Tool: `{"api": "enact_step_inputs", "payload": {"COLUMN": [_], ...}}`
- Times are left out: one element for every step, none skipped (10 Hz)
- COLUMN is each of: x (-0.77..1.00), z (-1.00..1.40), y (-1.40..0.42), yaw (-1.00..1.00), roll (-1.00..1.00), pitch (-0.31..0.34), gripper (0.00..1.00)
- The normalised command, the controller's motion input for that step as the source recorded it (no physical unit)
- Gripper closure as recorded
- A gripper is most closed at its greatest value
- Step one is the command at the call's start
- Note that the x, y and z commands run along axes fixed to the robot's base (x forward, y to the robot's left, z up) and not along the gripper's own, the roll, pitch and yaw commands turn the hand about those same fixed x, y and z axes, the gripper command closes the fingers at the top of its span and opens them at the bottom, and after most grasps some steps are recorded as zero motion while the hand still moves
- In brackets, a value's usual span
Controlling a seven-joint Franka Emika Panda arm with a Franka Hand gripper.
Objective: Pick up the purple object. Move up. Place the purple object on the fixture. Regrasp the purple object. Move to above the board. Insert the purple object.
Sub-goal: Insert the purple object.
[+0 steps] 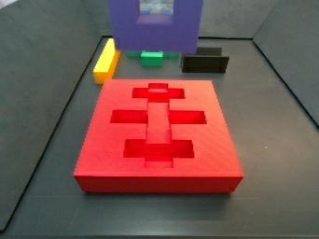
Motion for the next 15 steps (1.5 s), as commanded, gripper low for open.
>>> {"api": "enact_step_inputs", "payload": {"x": [-0.08,-0.06,0.0,0.02,0.09,0.14,0.23,0.34,0.44,0.47,0.4,0.22,0.08,0.0,0.0], "z": [-0.45,-0.48,-0.36,-0.29,-0.31,-0.39,-0.39,-0.37,-0.25,-0.11,-0.08,-0.14,-0.26,-0.32,-0.41], "y": [-0.59,-0.49,-0.33,-0.33,-0.3,-0.3,-0.33,-0.26,-0.13,-0.03,0.0,0.0,0.0,-0.04,-0.1], "yaw": [0.12,0.17,0.17,0.18,0.2,0.22,0.17,0.13,0.05,0.0,0.0,0.0,0.0,0.01,0.03], "roll": [0.0,0.01,0.09,0.13,0.13,0.08,0.0,0.0,-0.05,0.0,0.06,0.13,0.16,0.19,0.29], "pitch": [-0.09,-0.089,-0.004,0.0,0.0,0.0,-0.019,-0.053,-0.07,-0.017,0.0,0.0,0.0,0.0,0.0], "gripper": [1.0,1.0,1.0,1.0,1.0,1.0,1.0,1.0,1.0,1.0,1.0,1.0,1.0,1.0,1.0]}}
